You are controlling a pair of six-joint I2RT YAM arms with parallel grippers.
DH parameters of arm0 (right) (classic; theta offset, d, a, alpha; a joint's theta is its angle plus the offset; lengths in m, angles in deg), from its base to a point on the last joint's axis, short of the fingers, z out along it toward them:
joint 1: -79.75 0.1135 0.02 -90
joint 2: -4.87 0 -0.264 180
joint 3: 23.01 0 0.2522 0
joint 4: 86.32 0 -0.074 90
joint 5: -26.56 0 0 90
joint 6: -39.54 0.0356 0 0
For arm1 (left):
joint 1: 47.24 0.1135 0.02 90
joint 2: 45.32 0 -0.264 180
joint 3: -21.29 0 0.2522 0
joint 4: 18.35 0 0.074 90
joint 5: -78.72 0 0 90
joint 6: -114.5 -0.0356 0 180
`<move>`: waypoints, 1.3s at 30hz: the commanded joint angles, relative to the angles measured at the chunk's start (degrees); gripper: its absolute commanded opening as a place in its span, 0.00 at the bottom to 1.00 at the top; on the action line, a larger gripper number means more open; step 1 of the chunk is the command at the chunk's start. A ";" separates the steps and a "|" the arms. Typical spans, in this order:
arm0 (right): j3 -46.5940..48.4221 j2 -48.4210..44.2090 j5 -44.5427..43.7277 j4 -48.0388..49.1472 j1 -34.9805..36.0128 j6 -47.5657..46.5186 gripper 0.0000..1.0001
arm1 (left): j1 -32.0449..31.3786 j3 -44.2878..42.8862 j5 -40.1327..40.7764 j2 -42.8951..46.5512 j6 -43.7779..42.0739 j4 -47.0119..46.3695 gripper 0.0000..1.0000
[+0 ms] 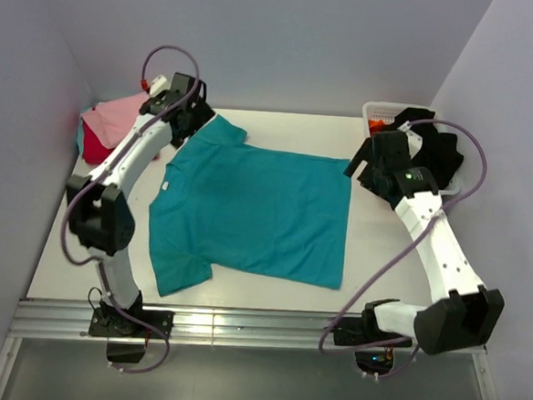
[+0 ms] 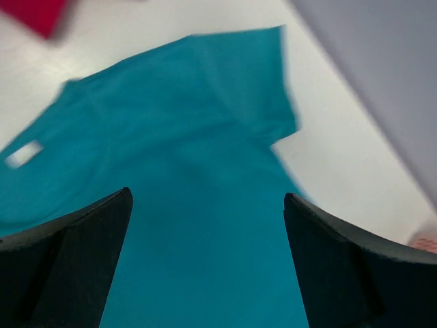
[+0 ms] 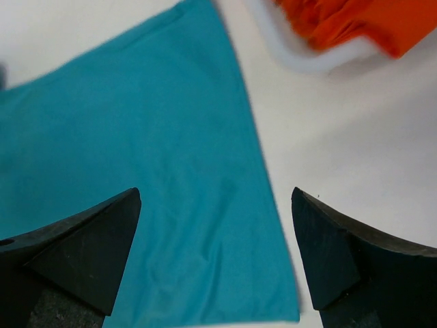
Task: Fold and stack the t-shirts
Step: Flatten out the tshirt, then grap the side of the flattened tshirt closest away from the robot with both arms
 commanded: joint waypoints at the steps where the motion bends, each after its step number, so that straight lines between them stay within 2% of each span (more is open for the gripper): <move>1: -2.86 -4.76 4.19 -4.35 6.70 2.71 0.98 | -0.30 14.44 2.81 8.00 2.58 8.63 1.00; 5: -8.73 -8.63 5.94 -8.39 18.30 8.23 0.98 | -3.45 33.94 -0.09 21.27 3.82 6.09 0.99; 7: -12.51 -10.83 8.04 -9.36 22.87 9.83 0.98 | -5.21 38.54 -3.16 27.78 4.78 6.95 0.98; 14: -17.54 -13.38 14.12 -19.97 29.12 13.08 0.98 | -16.01 53.66 -11.16 42.11 11.02 15.56 0.97; 17: -18.16 -13.12 13.33 -23.60 31.41 14.84 0.98 | -18.48 56.22 -14.59 47.13 12.08 20.21 0.95; 19: -19.91 -14.35 13.51 -23.08 33.26 15.72 0.98 | -20.34 58.42 -15.39 49.68 13.31 22.50 0.93; 20: -20.52 -14.79 13.77 -21.77 33.35 16.07 0.98 | -23.30 59.21 -15.04 50.47 14.09 23.82 0.92; 21: -21.05 -15.05 14.38 -21.06 33.35 16.16 0.98 | -24.90 61.04 -14.69 51.78 15.15 26.10 0.87; 24: -20.97 -13.56 14.74 -19.39 33.44 15.99 0.99 | -30.70 65.01 -12.84 55.21 23.05 30.51 0.85; 25: -20.45 -13.12 15.09 -19.04 33.35 15.90 0.98 | -32.89 65.89 -12.93 56.35 29.42 31.12 0.84; 26: -20.09 -12.77 15.26 -18.16 33.35 15.38 0.98 | -34.65 67.29 -13.71 57.93 31.48 30.35 0.84; 28: -18.61 -11.63 15.27 -17.63 33.27 15.02 0.99 | -34.93 71.34 -15.56 63.20 36.67 27.01 0.83; 30: -17.63 -10.75 15.27 -17.37 33.35 14.06 0.99 | -34.93 72.66 -12.60 68.98 40.36 27.08 0.87; 33: -16.58 -9.87 15.27 -17.36 33.44 12.92 0.99 | -34.93 71.52 -9.07 73.84 52.21 33.84 0.90; 36: -16.22 -8.73 15.27 -17.45 33.44 11.86 0.99 | -35.02 71.61 -6.69 70.44 56.19 35.70 0.89; 39: -16.31 -8.02 15.27 -16.93 33.44 11.16 0.99 | -34.93 69.86 -2.22 61.84 54.19 34.12 0.89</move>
